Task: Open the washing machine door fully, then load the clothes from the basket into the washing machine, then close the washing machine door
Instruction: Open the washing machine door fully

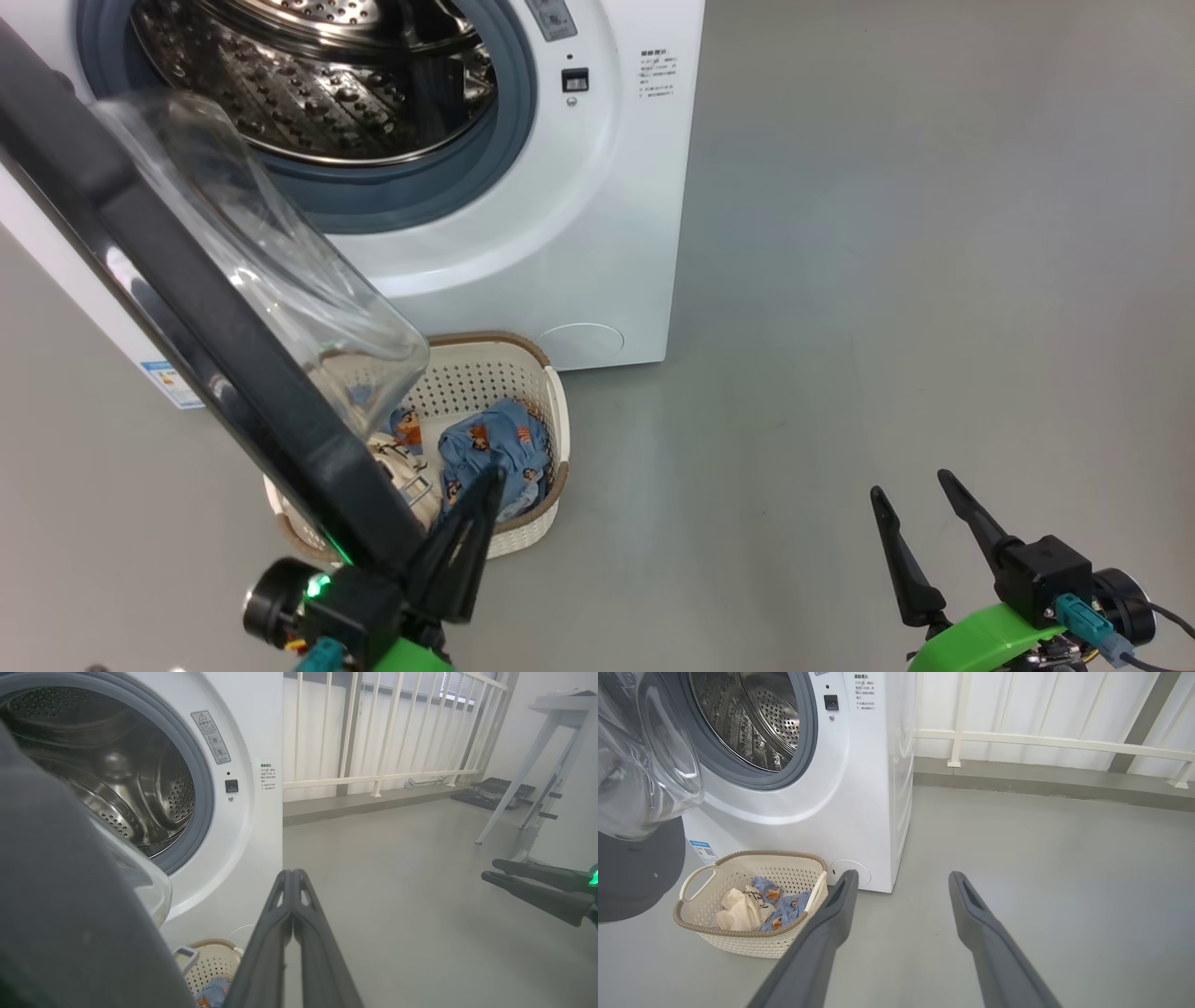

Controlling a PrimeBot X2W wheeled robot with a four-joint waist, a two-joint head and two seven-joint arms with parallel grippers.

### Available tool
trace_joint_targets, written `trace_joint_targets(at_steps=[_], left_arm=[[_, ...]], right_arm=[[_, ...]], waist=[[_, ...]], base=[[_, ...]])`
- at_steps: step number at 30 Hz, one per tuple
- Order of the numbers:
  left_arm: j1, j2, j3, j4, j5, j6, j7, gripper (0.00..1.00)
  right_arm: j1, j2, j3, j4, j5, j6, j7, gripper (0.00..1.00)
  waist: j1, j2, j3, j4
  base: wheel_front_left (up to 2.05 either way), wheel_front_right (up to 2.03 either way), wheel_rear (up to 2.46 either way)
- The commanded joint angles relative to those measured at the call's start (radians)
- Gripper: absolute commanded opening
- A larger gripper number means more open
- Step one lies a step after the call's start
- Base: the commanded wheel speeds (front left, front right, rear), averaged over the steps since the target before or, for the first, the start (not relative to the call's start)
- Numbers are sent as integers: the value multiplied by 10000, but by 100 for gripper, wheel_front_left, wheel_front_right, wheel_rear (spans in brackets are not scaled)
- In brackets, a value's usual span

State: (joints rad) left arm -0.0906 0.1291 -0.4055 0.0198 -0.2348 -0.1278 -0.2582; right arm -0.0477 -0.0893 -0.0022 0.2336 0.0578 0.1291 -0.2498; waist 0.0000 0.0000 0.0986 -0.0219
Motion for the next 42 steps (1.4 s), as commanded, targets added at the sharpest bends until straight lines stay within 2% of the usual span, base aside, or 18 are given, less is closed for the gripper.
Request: trace_joint_targets(at_steps=[1,12,27,42], left_arm=[[-440,-20,423,-159,-66,6,-36,0],[-525,-150,913,291,15,-14,-36,0],[-58,-470,1124,119,89,-21,-36,0],[126,-608,2119,254,177,401,-36,0]], right_arm=[[-358,-69,283,-196,87,16,-120,100],[-347,-59,277,-156,135,16,-120,100],[-341,-33,235,-35,174,16,-120,100],[-316,13,195,75,298,16,-120,100]], waist=[[0,0,6,-4],[0,0,46,105],[0,0,63,745],[0,0,-56,1190]], base=[[0,0,0],[0,0,0],[0,0,0],[0,0,0]])
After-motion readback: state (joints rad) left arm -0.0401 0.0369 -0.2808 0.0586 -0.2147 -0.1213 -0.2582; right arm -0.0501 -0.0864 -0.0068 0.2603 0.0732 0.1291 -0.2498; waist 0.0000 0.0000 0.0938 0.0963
